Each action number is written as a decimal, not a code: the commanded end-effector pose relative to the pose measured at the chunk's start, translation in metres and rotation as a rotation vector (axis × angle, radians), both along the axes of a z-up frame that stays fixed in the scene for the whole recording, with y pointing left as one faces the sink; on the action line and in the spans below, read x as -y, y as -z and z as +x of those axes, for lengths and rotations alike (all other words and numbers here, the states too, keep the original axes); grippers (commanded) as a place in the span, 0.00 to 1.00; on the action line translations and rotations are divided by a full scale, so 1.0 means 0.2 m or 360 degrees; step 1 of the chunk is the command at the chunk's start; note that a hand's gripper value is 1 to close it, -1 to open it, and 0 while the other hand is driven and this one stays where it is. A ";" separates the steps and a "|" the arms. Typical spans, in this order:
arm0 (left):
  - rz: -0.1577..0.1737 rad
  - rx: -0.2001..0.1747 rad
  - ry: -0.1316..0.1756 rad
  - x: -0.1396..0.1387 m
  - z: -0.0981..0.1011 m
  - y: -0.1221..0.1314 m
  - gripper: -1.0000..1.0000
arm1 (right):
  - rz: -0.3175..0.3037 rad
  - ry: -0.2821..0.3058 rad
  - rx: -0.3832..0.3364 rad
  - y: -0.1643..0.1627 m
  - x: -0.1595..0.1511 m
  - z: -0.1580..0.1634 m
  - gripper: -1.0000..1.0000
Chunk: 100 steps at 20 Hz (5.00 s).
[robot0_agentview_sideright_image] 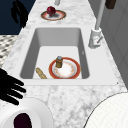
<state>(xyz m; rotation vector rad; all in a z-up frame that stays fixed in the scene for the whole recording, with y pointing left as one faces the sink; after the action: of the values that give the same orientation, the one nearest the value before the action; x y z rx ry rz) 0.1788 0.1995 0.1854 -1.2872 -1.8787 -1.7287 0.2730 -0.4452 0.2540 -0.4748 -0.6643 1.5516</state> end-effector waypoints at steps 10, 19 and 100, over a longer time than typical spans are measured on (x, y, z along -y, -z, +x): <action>0.0000 0.0000 0.0000 0.00 0.00 0.00 0.50 | -0.0046 -0.0094 0.0073 0.33 0.27 0.15 0.00; 0.0000 0.0000 0.0000 0.00 0.00 0.00 0.50 | -0.0033 -0.0091 0.0201 0.56 0.39 0.26 0.00; 0.0000 0.0000 0.0000 0.00 0.00 0.00 0.50 | 0.0021 0.0106 0.0884 -0.76 -0.32 -0.36 1.00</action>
<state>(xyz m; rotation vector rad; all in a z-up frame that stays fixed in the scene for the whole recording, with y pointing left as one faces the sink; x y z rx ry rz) 0.1788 0.1995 0.1854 -1.2872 -1.8787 -1.7287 0.2084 -0.3847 0.3913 -0.9132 -1.0687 1.3801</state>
